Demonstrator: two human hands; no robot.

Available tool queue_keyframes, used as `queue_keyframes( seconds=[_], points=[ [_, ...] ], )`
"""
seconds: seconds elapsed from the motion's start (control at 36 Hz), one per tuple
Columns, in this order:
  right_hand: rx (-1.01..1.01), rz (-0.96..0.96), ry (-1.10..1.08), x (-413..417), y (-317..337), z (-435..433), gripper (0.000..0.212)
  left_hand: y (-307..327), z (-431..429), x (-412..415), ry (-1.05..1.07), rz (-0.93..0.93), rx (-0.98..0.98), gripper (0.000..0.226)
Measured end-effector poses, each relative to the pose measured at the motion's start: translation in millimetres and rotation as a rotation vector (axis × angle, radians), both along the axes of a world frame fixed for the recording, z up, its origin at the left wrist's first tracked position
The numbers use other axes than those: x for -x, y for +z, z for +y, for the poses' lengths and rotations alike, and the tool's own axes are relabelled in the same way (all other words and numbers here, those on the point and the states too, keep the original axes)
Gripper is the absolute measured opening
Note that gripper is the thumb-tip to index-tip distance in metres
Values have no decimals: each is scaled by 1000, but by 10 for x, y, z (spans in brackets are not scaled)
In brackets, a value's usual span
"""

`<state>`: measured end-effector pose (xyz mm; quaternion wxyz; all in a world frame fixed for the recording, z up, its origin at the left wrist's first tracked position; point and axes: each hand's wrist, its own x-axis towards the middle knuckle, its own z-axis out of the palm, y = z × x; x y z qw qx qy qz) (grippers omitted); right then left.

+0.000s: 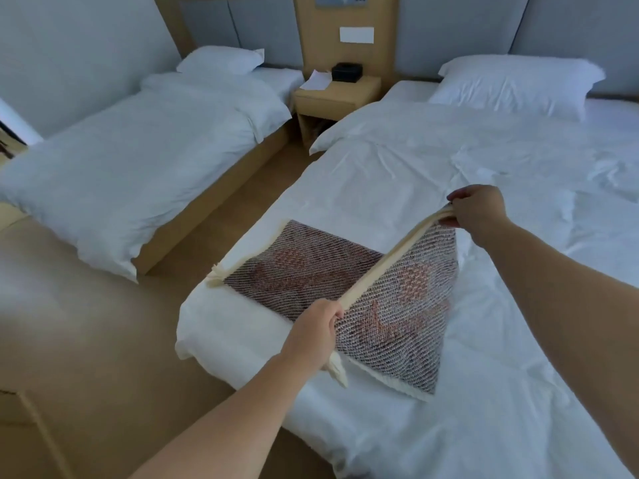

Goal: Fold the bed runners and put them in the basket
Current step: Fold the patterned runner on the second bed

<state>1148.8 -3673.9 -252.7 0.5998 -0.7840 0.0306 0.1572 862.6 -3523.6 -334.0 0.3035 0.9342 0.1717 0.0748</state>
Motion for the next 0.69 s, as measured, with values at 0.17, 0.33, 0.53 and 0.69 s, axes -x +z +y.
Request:
queue_keyframes(
  seconds=[0.17, 0.33, 0.53, 0.69],
  points=[
    [14, -34, 47, -101, 13, 464, 22, 92, 375, -59, 81, 10, -18, 16],
    [22, -49, 84, -213, -25, 976, 28, 38, 872, -131, 111, 6, -10, 17],
    [81, -69, 49, -304, -234, 1768, 28, -234, 1719, -267, 54, 9, 54, 17],
    [178, -40, -11, -260, -480, 2545, 23, -525, 2509, -280, -17, 96, 138, 16]
  ],
)
